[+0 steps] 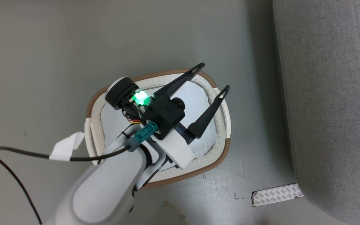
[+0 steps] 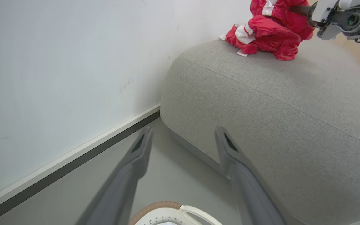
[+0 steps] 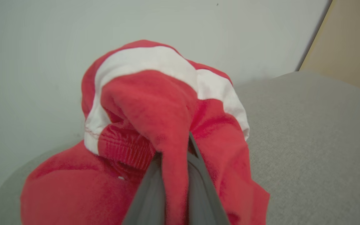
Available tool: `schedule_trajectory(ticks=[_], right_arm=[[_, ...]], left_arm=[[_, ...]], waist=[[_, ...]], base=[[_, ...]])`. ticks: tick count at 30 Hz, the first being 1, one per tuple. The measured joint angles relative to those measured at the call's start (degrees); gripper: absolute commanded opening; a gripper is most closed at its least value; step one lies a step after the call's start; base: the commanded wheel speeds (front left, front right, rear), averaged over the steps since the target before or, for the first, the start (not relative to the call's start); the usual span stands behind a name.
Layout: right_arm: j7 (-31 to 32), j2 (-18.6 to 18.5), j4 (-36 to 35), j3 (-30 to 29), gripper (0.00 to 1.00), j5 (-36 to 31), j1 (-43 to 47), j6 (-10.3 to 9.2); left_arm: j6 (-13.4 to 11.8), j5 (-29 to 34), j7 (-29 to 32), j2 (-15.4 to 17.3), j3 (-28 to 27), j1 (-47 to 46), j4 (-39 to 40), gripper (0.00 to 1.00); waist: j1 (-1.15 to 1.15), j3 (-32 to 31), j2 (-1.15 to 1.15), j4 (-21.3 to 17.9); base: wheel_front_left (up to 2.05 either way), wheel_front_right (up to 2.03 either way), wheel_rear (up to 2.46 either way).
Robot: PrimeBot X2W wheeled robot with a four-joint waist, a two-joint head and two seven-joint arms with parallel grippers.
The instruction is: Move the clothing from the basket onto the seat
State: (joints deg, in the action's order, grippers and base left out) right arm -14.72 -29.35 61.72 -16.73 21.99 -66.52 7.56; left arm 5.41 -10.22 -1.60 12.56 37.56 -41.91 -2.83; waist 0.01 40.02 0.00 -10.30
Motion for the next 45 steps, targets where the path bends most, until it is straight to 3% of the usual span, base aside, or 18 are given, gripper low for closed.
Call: schedule_trajectory(ticks=[3, 4, 5, 6, 10, 18, 30, 38, 45], right_arm=[[-0.2, 2.1, 2.9, -2.2, 0.02, -2.3, 0.6, 0.0], [-0.2, 2.4, 2.8, -3.1, 0.29, -2.9, 1.0, 0.0], [-0.3, 2.6, 2.4, -4.0, 0.71, -3.6, 1.4, 0.0], [-0.3, 2.8, 1.5, -4.6, 1.0, -4.7, 2.0, 0.0], [-0.3, 6.0, -3.5, -5.8, 1.0, -7.1, 5.5, 0.0], [-0.3, 12.0, -18.8, -2.4, 1.0, -8.9, 20.1, 0.0], [-0.5, 19.4, -41.6, 5.1, 1.0, -9.7, 41.9, 0.0], [-0.5, 23.1, -49.3, 8.2, 1.0, -12.1, 52.3, 0.0], [-0.5, 25.3, -51.4, 10.3, 1.0, -13.3, 60.2, 0.0]], left_arm=[[-0.3, 0.0, -0.1, 0.7, -0.1, 0.3, -0.5, 1.0], [-0.3, 0.0, -0.1, 0.8, 0.0, 0.4, -0.7, 1.0], [-0.4, 0.0, -0.2, 0.8, 0.0, 0.5, -0.7, 1.0], [-0.4, 0.0, -0.3, 0.9, -0.1, 0.8, -0.8, 1.0], [-0.8, -1.1, -1.0, 0.9, -0.4, 1.7, -1.7, 1.0], [-2.5, -5.4, -5.2, 1.0, -3.2, 6.9, -4.7, 1.0], [-8.4, -10.4, -12.6, 2.0, -10.8, 17.4, -13.1, 1.0], [-11.1, -11.1, -13.5, 0.9, -17.0, 25.4, -14.4, 1.0], [-11.0, -8.5, -13.5, -1.5, -23.3, 33.2, -12.1, 1.0]], waist=[[0.0, -0.4, 0.0, -0.2], [0.0, -0.7, 0.0, -0.3], [-0.01, -1.2, 0.0, -0.5], [-0.01, -1.7, 0.0, -0.7], [0.0, -4.0, 0.0, -1.7], [-0.01, -11.2, 0.0, -3.2], [-0.03, -23.3, 0.0, -1.9], [-0.03, -29.6, 0.0, 0.8], [-0.03, -34.5, 0.0, 3.2]], base=[[0.0, 0.0, 0.0], [0.0, 0.0, 0.0], [0.0, 0.0, 0.0], [0.0, 0.0, 0.0], [0.0, 0.0, 0.0], [0.0, 0.0, 0.0], [0.0, 0.0, 0.0], [0.0, 0.0, 0.0], [0.0, 0.0, 0.0]])
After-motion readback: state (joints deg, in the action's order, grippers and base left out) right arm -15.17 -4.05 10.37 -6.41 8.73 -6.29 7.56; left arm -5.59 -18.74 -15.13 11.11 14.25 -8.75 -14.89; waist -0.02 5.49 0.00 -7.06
